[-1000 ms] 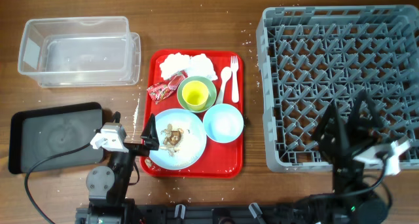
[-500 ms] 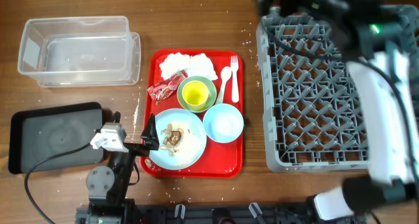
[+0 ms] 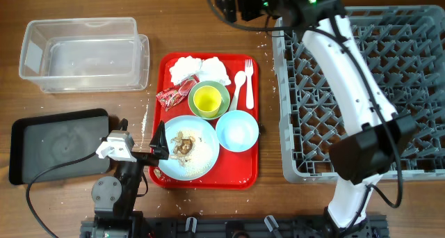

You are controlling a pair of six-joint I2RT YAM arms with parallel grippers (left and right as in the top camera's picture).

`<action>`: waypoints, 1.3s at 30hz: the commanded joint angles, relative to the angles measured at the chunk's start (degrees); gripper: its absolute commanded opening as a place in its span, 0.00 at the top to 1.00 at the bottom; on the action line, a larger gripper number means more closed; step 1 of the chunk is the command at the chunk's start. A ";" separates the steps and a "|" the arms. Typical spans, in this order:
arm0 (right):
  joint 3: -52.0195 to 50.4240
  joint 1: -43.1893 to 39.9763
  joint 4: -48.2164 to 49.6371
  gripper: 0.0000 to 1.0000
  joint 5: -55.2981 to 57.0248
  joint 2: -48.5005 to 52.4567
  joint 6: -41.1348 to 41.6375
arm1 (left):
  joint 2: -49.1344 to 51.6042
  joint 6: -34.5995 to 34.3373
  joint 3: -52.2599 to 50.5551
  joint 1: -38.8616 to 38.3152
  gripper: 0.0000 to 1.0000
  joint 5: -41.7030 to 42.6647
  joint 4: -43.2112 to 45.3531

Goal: Sort waste into correct bins and load items into the dishwasher rack
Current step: 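Grasp the yellow cup with the right gripper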

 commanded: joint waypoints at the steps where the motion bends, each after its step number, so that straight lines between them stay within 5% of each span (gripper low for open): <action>1: 1.38 -0.24 -5.88 0.00 -7.80 -3.61 1.84 | -0.50 1.73 -0.17 -0.37 0.00 -2.71 -0.81; 6: 1.20 3.58 -19.69 0.01 -10.14 -3.58 -9.62 | -0.50 1.73 -0.17 -0.37 0.00 -2.71 -0.79; 9: 1.20 7.78 -24.50 0.28 -3.54 -3.21 -9.68 | -0.50 1.75 -0.17 -0.37 0.00 -2.71 -0.76; 12: 1.20 10.93 -25.03 0.33 0.42 -2.12 -9.38 | -0.50 1.77 -0.17 -0.37 0.00 -2.93 2.29; 16: 1.20 14.49 -25.27 0.56 2.56 1.03 -4.13 | -0.50 1.51 0.20 -0.11 0.00 -10.54 8.35; 23: 1.20 23.63 -27.85 0.59 17.44 9.49 7.37 | 1.68 -3.17 3.13 8.07 0.00 -19.04 0.02; 33: 0.22 26.08 -27.63 0.64 17.99 17.44 11.39 | 1.77 -3.17 3.10 10.80 0.00 -19.43 -1.25; 39: -1.90 26.08 -25.31 0.85 18.40 17.51 11.41 | 1.77 -3.17 3.10 10.80 0.00 -19.43 -1.25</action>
